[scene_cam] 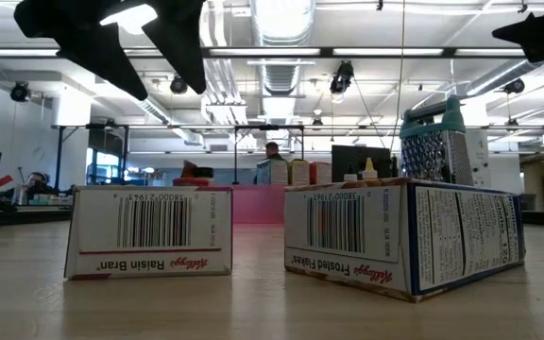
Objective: Pick & Place Kitchen Items
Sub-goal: Put the purple cereal box into the pink bin
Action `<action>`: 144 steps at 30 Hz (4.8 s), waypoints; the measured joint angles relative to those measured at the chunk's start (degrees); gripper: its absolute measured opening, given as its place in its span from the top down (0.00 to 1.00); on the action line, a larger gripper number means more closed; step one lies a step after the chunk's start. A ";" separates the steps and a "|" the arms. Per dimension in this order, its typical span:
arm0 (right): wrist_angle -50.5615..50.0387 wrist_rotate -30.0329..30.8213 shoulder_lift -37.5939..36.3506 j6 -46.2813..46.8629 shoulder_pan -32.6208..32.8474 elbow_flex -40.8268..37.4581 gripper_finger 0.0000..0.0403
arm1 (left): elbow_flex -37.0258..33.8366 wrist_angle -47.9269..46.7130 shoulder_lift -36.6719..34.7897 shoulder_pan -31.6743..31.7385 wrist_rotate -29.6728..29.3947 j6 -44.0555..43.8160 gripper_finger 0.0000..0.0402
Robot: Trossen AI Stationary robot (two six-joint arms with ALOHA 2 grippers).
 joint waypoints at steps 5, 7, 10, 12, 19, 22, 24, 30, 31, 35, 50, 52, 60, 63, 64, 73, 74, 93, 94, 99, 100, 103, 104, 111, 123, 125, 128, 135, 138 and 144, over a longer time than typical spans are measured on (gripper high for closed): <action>0.00 0.00 0.02 0.01 -0.01 0.00 0.12 | -0.40 0.04 0.00 0.10 0.04 -0.30 0.01; 0.00 0.00 0.02 0.02 -0.02 0.00 0.11 | -0.61 0.62 0.00 0.16 0.07 -1.93 0.01; 0.01 0.00 0.02 0.00 0.00 0.00 0.10 | -0.66 3.18 0.00 0.32 0.48 -8.18 0.01; 0.02 0.00 0.02 0.00 0.00 0.00 0.11 | -0.66 5.03 0.00 0.57 0.72 -10.95 0.01; 0.02 0.00 0.02 0.02 -0.02 0.00 0.16 | -0.66 8.50 0.02 2.32 7.37 -15.37 0.00; 0.02 0.00 0.02 0.02 0.00 0.00 0.19 | -0.66 10.42 0.02 4.05 17.68 -23.47 0.00; 0.02 0.00 0.02 0.00 0.00 0.00 0.20 | -0.66 11.33 0.04 4.87 23.48 -25.71 0.00; 0.01 0.00 0.02 0.02 0.00 0.00 0.25 | 0.47 13.12 0.07 5.17 27.04 -25.61 0.00; 0.00 0.00 0.02 0.00 0.00 0.00 0.26 | 0.76 13.47 0.07 5.17 27.46 -25.55 0.00; 0.02 0.00 0.02 0.02 0.00 0.00 0.29 | 1.32 15.16 0.07 5.17 28.48 -25.56 0.00; 0.01 0.01 0.02 0.01 -0.02 0.00 0.40 | 11.47 9.56 6.72 5.41 30.22 -26.04 0.00; 0.01 0.00 0.02 0.01 -0.01 0.00 0.41 | 15.13 5.78 7.70 5.39 30.46 -26.08 0.00; 0.00 0.00 0.04 0.02 -0.02 0.00 0.45 | 23.80 -5.65 12.53 6.15 34.97 -33.39 0.00; 0.02 0.01 0.04 0.01 -0.01 0.00 0.46 | 23.43 -4.79 13.05 7.81 37.79 -32.61 0.00; 0.02 0.02 0.04 0.02 -0.01 0.00 0.45 | 23.02 -4.05 12.98 8.39 39.02 -31.73 0.00; 0.02 0.02 0.04 0.01 -0.02 0.02 0.39 | 19.14 -1.33 13.05 9.56 39.41 -30.65 0.00; 0.02 0.02 0.04 0.02 0.00 0.01 0.38 | 18.69 -1.33 13.05 9.75 39.46 -31.25 0.00; 0.01 0.02 0.04 0.00 -0.02 0.02 0.22 | 15.08 1.33 13.09 14.09 41.54 -24.72 0.00; 0.02 0.02 0.04 0.01 -0.02 0.02 0.21 | 14.94 0.95 13.09 14.12 41.98 -24.73 0.00; 0.02 0.01 0.04 0.02 -0.01 0.02 0.17 | 14.80 0.14 12.74 14.37 42.37 -24.46 0.00; 0.02 0.02 0.04 0.01 -0.01 0.02 0.16 | 14.80 0.16 12.61 14.46 42.18 -24.24 0.00; 0.02 0.02 0.04 0.00 0.00 0.02 0.13 | 15.19 -0.34 12.25 14.76 41.74 -23.81 0.00; 0.02 0.02 0.04 0.02 0.00 0.02 0.12 | 15.16 -0.52 12.20 14.83 41.69 -23.81 0.00; 0.02 0.02 0.04 0.02 -0.01 0.02 0.11 | 12.72 2.00 12.18 14.72 41.57 -22.94 0.00; 0.02 0.02 0.04 0.01 -0.01 0.02 0.20 | 12.50 3.03 11.72 14.76 41.55 -22.52 0.00; 0.02 0.02 0.04 0.02 -0.02 0.02 0.22 | 12.38 3.11 11.72 14.76 41.55 -22.34 0.00; 0.02 0.02 0.04 0.02 0.00 0.02 0.24 | 12.35 3.59 11.72 14.74 41.55 -22.09 0.00; 0.02 0.02 0.04 0.02 0.00 0.02 0.30 | 12.26 4.69 11.74 14.57 41.55 -22.06 0.00; 0.02 0.01 0.04 0.00 -0.01 0.02 0.32 | 12.26 4.76 11.76 14.57 41.55 -22.21 0.00; 0.02 0.02 0.04 0.00 -0.01 0.02 0.37 | 11.21 6.21 11.78 14.55 41.44 -20.91 0.00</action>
